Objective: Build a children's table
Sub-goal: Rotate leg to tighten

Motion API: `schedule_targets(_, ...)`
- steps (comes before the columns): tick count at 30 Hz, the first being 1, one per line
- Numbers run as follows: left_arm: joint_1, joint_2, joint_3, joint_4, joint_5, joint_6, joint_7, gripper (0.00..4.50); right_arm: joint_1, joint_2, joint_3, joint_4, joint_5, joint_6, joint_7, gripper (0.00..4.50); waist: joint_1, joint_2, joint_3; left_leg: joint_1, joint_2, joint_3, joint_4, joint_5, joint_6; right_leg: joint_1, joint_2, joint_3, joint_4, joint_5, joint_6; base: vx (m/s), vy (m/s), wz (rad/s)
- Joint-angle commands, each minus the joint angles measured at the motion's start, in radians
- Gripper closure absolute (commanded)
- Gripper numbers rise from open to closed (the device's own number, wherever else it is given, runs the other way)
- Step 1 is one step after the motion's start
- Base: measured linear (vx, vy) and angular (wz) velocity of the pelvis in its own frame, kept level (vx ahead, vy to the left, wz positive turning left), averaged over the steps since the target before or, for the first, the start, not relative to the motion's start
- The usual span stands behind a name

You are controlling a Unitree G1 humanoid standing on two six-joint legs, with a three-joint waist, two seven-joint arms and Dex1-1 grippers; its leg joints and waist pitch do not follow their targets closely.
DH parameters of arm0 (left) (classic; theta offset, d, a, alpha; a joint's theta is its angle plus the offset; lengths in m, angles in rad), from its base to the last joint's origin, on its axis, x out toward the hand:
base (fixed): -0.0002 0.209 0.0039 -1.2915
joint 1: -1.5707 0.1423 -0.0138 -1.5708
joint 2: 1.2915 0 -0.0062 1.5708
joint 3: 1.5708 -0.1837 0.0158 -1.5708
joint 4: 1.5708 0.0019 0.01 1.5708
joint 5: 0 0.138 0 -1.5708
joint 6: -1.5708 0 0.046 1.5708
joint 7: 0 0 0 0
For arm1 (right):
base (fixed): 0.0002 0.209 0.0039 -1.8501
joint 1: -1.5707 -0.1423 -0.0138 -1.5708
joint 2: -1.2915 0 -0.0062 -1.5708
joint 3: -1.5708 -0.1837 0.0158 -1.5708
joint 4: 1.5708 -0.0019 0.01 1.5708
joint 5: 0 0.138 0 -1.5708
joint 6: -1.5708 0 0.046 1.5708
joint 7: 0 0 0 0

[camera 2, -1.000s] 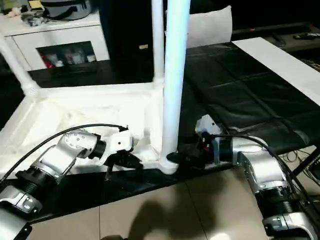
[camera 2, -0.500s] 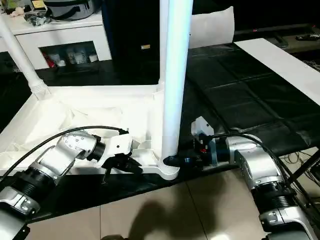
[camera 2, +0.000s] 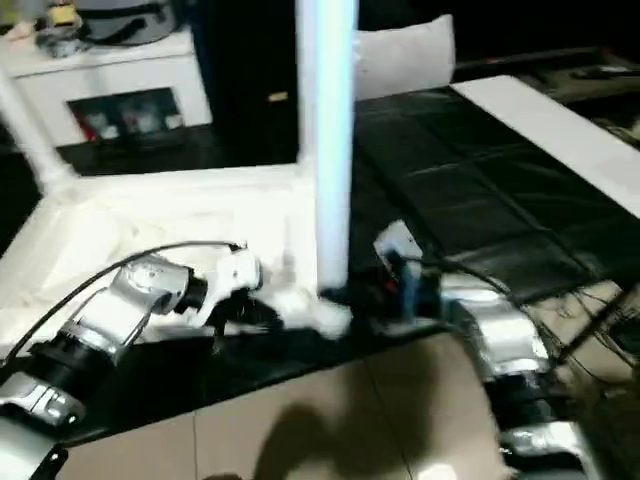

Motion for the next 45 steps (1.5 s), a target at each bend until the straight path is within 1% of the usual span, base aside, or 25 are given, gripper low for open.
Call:
schedule_targets(1, -0.012, -0.078, -0.012, -0.010, -0.033, 0.041, 0.045, 4.50, -0.050, 0.067, -0.032, 0.040, -0.017, 0.073, -0.201, 2.57, 0.001, -0.013, -0.054, 0.002, 0.016, -0.013, -0.071, -0.312, 0.004, 0.052, -0.054, 0.025, -0.091, -0.545, -0.085, 0.000, 0.000, 0.00)
schedule_targets(3, -0.022, -0.110, 0.009, 0.004, -0.030, 0.069, 0.110, 4.50, -0.071, 0.112, -0.061, 0.064, -0.029, 0.121, -0.317, 2.57, -0.025, -0.012, -0.051, 0.004, 0.012, -0.013, -0.070, -0.330, 0.001, 0.046, -0.049, 0.024, -0.096, -0.544, -0.085, 0.000, 0.000, 0.00)
schedule_targets(5, -0.029, -0.138, 0.028, 0.016, -0.021, 0.099, 0.174, 4.50, -0.082, 0.150, -0.090, 0.077, -0.029, 0.140, -0.398, 2.57, -0.032, -0.012, -0.053, 0.003, 0.012, -0.014, -0.069, -0.333, 0.003, 0.049, -0.051, 0.023, -0.096, -0.541, -0.085, 0.000, 0.000, 0.00)
schedule_targets(6, -0.031, -0.149, 0.034, 0.016, -0.014, 0.113, 0.196, 4.50, -0.082, 0.165, -0.098, 0.075, -0.025, 0.136, -0.420, 2.57, -0.038, -0.016, -0.055, 0.005, 0.009, -0.011, -0.066, -0.324, 0.014, 0.046, -0.051, 0.023, -0.099, -0.530, -0.088, 0.000, 0.000, 0.00)
schedule_targets(8, -0.032, -0.158, 0.037, 0.014, -0.008, 0.126, 0.214, 4.50, -0.078, 0.178, -0.100, 0.069, -0.020, 0.116, -0.420, 2.01, -0.042, -0.014, -0.057, 0.001, 0.010, -0.010, -0.065, -0.302, 0.026, 0.048, -0.051, 0.026, -0.097, -0.497, -0.095, 0.000, 0.000, 0.00)
schedule_targets(10, -0.033, -0.172, 0.040, 0.009, -0.005, 0.139, 0.234, 4.50, -0.064, 0.194, -0.093, 0.057, -0.033, 0.060, -0.423, 2.01, -0.038, -0.015, -0.061, -0.001, 0.012, -0.007, -0.064, -0.269, 0.037, 0.049, -0.051, 0.030, -0.091, -0.439, -0.108, 0.000, 0.000, 0.00)
schedule_targets(11, -0.031, -0.172, 0.037, 0.006, -0.003, 0.138, 0.234, 4.50, -0.057, 0.200, -0.092, 0.045, -0.031, 0.047, -0.414, 1.84, -0.039, -0.015, -0.062, -0.002, 0.012, -0.007, -0.063, -0.259, 0.042, 0.050, -0.051, 0.030, -0.089, -0.421, -0.116, 0.000, 0.000, 0.00)
schedule_targets(13, -0.026, -0.164, 0.029, -0.001, 0.001, 0.132, 0.225, 4.50, -0.045, 0.201, -0.088, 0.019, -0.020, 0.041, -0.389, 1.57, -0.030, -0.012, -0.067, -0.003, 0.017, -0.005, -0.060, -0.200, 0.059, 0.053, -0.050, 0.034, -0.075, -0.306, -0.158, 0.000, 0.000, 0.00)
schedule_targets(14, -0.024, -0.159, 0.029, 0.001, 0.002, 0.124, 0.222, 4.50, -0.040, 0.195, -0.083, 0.009, -0.020, 0.035, -0.375, 1.49, -0.027, -0.007, -0.068, -0.003, 0.017, -0.006, -0.060, -0.191, 0.060, 0.054, -0.050, 0.034, -0.071, -0.284, -0.167, 0.000, 0.000, 0.00)
schedule_targets(18, -0.020, -0.138, 0.020, 0.005, 0.010, 0.097, 0.205, 4.50, -0.014, 0.160, -0.066, -0.018, -0.024, 0.018, -0.328, 1.13, -0.009, -0.006, -0.070, -0.002, 0.021, -0.004, -0.057, -0.168, 0.070, 0.057, -0.049, 0.036, -0.061, -0.195, -0.193, 0.000, 0.000, 0.00)
schedule_targets(19, -0.017, -0.131, 0.016, 0.001, 0.010, 0.097, 0.195, 4.50, -0.006, 0.146, -0.060, -0.022, -0.023, 0.007, -0.309, 1.13, -0.007, 0.001, -0.069, -0.002, 0.021, -0.005, -0.058, -0.174, 0.068, 0.058, -0.050, 0.036, -0.060, -0.198, -0.196, 0.000, 0.000, 0.00)
schedule_targets(20, -0.008, -0.117, 0.006, -0.006, 0.015, 0.088, 0.179, 4.50, 0.010, 0.115, -0.052, -0.035, -0.027, -0.028, -0.250, 0.97, -0.006, -0.004, -0.068, -0.002, 0.021, -0.003, -0.058, -0.188, 0.066, 0.059, -0.050, 0.035, -0.063, -0.211, -0.192, 0.000, 0.000, 0.00)
schedule_targets(25, 0.002, -0.094, 0.000, -0.007, 0.015, 0.052, 0.152, 4.50, 0.037, 0.041, -0.038, -0.073, -0.008, -0.049, -0.123, 0.61, 0.006, -0.005, -0.064, 0.002, 0.022, -0.003, -0.061, -0.227, 0.063, 0.058, -0.051, 0.036, -0.071, -0.293, -0.170, 0.000, 0.000, 0.00)
schedule_targets(26, 0.004, -0.084, -0.007, -0.007, 0.014, 0.039, 0.134, 4.50, 0.041, 0.024, -0.034, -0.073, -0.011, -0.058, -0.103, 0.52, 0.006, -0.008, -0.062, 0.001, 0.022, -0.003, -0.062, -0.235, 0.062, 0.057, -0.051, 0.036, -0.075, -0.315, -0.164, 0.000, 0.000, 0.00)
schedule_targets(28, 0.010, -0.048, -0.031, -0.014, 0.015, 0.002, 0.067, 4.50, 0.046, -0.022, -0.024, -0.067, -0.017, -0.086, -0.042, 0.32, 0.009, -0.006, -0.062, 0.002, 0.023, -0.005, -0.063, -0.240, 0.059, 0.056, -0.052, 0.036, -0.075, -0.332, -0.157, 0.000, 0.000, 0.00)
schedule_targets(29, 0.010, -0.048, -0.031, -0.014, 0.015, 0.002, 0.067, 4.50, 0.046, -0.022, -0.024, -0.067, -0.017, -0.086, -0.042, 0.32, 0.008, -0.006, -0.062, 0.001, 0.024, -0.005, -0.064, -0.239, 0.060, 0.057, -0.052, 0.036, -0.075, -0.334, -0.155, 0.000, 0.000, 0.00)
schedule_targets(30, 0.015, -0.022, -0.049, -0.020, 0.017, -0.021, 0.019, 4.50, 0.048, -0.052, -0.017, -0.059, -0.018, -0.109, 0.003, 0.32, 0.009, -0.013, -0.062, 0.000, 0.024, -0.006, -0.063, -0.237, 0.062, 0.057, -0.053, 0.036, -0.071, -0.328, -0.159, 0.000, 0.000, 0.00)
schedule_targets(32, 0.019, -0.008, -0.056, -0.023, 0.015, -0.048, -0.010, 4.50, 0.048, -0.070, -0.014, -0.057, -0.011, -0.115, 0.039, 0.32, 0.008, -0.011, -0.061, 0.000, 0.025, -0.004, -0.062, -0.236, 0.066, 0.055, -0.051, 0.037, -0.071, -0.327, -0.161, 0.000, 0.000, 0.00)
schedule_targets(33, 0.027, 0.015, -0.066, -0.030, 0.008, -0.087, -0.058, 4.50, 0.048, -0.104, 0.000, -0.053, 0.000, -0.115, 0.115, 0.32, 0.012, -0.014, -0.061, 0.001, 0.024, -0.004, -0.061, -0.240, 0.071, 0.056, -0.053, 0.036, -0.072, -0.344, -0.161, 0.000, 0.000, 0.00)
schedule_targets(36, 0.035, 0.047, -0.084, -0.045, 0.002, -0.125, -0.122, 4.50, 0.037, -0.132, 0.019, -0.031, 0.005, -0.101, 0.190, 0.32, 0.019, -0.010, -0.063, 0.003, 0.029, -0.001, -0.059, -0.227, 0.079, 0.051, -0.052, 0.039, -0.068, -0.321, -0.176, 0.000, 0.000, 0.00)
schedule_targets(39, 0.037, 0.066, -0.102, -0.048, 0.005, -0.152, -0.164, 4.50, 0.027, -0.139, 0.033, -0.015, 0.008, -0.098, 0.237, 0.66, 0.030, -0.013, -0.064, 0.004, 0.031, -0.002, -0.059, -0.221, 0.076, 0.051, -0.054, 0.039, -0.065, -0.313, -0.187, 0.000, 0.000, 0.00)
schedule_targets(40, 0.038, 0.074, -0.109, -0.050, 0.006, -0.157, -0.179, 4.50, 0.025, -0.142, 0.041, -0.011, 0.009, -0.096, 0.254, 0.66, 0.032, -0.019, -0.064, 0.004, 0.032, 0.000, -0.059, -0.221, 0.076, 0.051, -0.053, 0.040, -0.064, -0.310, -0.187, 0.000, 0.000, 0.00)
schedule_targets(42, 0.038, 0.091, -0.125, -0.055, 0.004, -0.169, -0.216, 4.50, 0.016, -0.151, 0.063, 0.001, 0.008, -0.102, 0.288, 0.85, 0.034, -0.014, -0.064, 0.003, 0.033, -0.002, -0.060, -0.217, 0.074, 0.052, -0.055, 0.041, -0.061, -0.305, -0.190, 0.000, 0.000, 0.00)
schedule_targets(43, 0.037, 0.093, -0.127, -0.055, 0.004, -0.172, -0.220, 4.50, 0.014, -0.151, 0.067, 0.005, 0.009, -0.102, 0.295, 1.01, 0.035, -0.015, -0.064, 0.003, 0.032, -0.002, -0.060, -0.218, 0.073, 0.051, -0.054, 0.040, -0.062, -0.307, -0.190, 0.000, 0.000, 0.00)
schedule_targets(45, 0.035, 0.097, -0.130, -0.050, 0.004, -0.186, -0.235, 4.50, 0.005, -0.154, 0.087, 0.019, 0.010, -0.102, 0.333, 1.01, 0.035, -0.019, -0.064, 0.003, 0.031, -0.001, -0.058, -0.220, 0.070, 0.052, -0.056, 0.040, -0.061, -0.314, -0.191, 0.000, 0.000, 0.00)
